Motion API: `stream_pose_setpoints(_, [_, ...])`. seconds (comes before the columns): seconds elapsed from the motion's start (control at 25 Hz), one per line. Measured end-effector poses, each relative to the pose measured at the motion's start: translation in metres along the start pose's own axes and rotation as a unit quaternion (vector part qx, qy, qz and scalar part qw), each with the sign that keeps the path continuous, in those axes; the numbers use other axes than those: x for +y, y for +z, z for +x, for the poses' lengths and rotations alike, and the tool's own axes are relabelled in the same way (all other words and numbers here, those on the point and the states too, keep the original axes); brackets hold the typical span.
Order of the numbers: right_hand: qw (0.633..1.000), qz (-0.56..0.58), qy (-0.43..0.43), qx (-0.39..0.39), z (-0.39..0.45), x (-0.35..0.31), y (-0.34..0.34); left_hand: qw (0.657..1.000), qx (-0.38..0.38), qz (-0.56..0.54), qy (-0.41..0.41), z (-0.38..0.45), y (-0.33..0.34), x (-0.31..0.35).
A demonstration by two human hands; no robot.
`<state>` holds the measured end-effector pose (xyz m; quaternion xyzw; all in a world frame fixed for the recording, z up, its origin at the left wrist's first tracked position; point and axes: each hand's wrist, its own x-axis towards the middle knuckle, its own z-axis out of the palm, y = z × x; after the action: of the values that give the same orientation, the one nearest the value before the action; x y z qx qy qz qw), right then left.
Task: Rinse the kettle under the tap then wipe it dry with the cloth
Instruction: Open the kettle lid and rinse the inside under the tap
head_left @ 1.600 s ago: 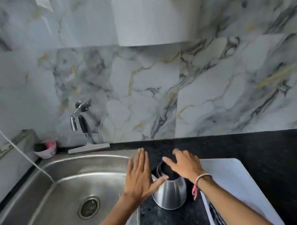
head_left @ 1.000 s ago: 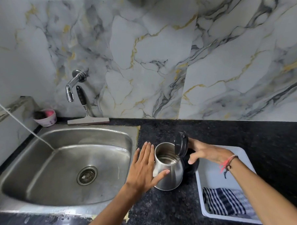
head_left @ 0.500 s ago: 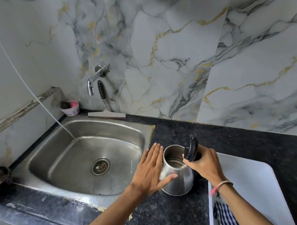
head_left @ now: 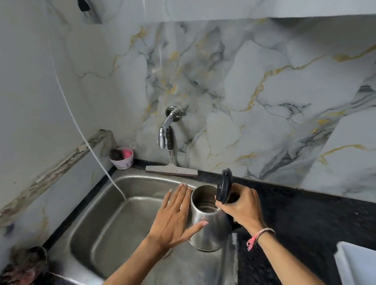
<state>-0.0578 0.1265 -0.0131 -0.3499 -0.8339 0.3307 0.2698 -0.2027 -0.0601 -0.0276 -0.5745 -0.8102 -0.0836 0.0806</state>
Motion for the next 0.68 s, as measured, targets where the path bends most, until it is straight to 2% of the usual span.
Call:
stream_pose_setpoints(0.12, [1.0, -0.013, 0.007, -0.006, 0.031, -0.027, 0.056, 0.999, -0.011, -0.023, -0.024, 0.012, 0.001, -0.068])
stream_pose_setpoints(0.2, [1.0, -0.015, 0.01, -0.013, 0.048, -0.038, 0.086, 0.987, 0.03, -0.123, -0.096, 0.03, -0.002, -0.104])
stream_pose_setpoints(0.28, [1.0, -0.013, 0.012, -0.016, 0.063, -0.044, 0.109, 0.943, 0.135, -0.239, -0.189, 0.058, -0.013, -0.13])
stream_pose_setpoints(0.36, [1.0, -0.022, 0.014, -0.007, 0.075, -0.047, 0.126, 0.902, 0.194, -0.307, -0.232, 0.093, -0.025, -0.141])
stream_pose_setpoints(0.4, [1.0, -0.025, 0.015, 0.001, 0.08, -0.049, 0.132, 0.897, 0.202, -0.317, -0.231, 0.11, -0.028, -0.141])
stream_pose_setpoints(0.48, [0.999, -0.022, 0.019, 0.014, 0.09, -0.051, 0.14, 0.911, 0.207, -0.273, -0.231, 0.134, -0.032, -0.137])
stream_pose_setpoints(0.68, [0.999, -0.018, 0.028, 0.026, 0.108, -0.054, 0.151, 0.908, 0.204, -0.2, -0.306, 0.158, -0.026, -0.129])
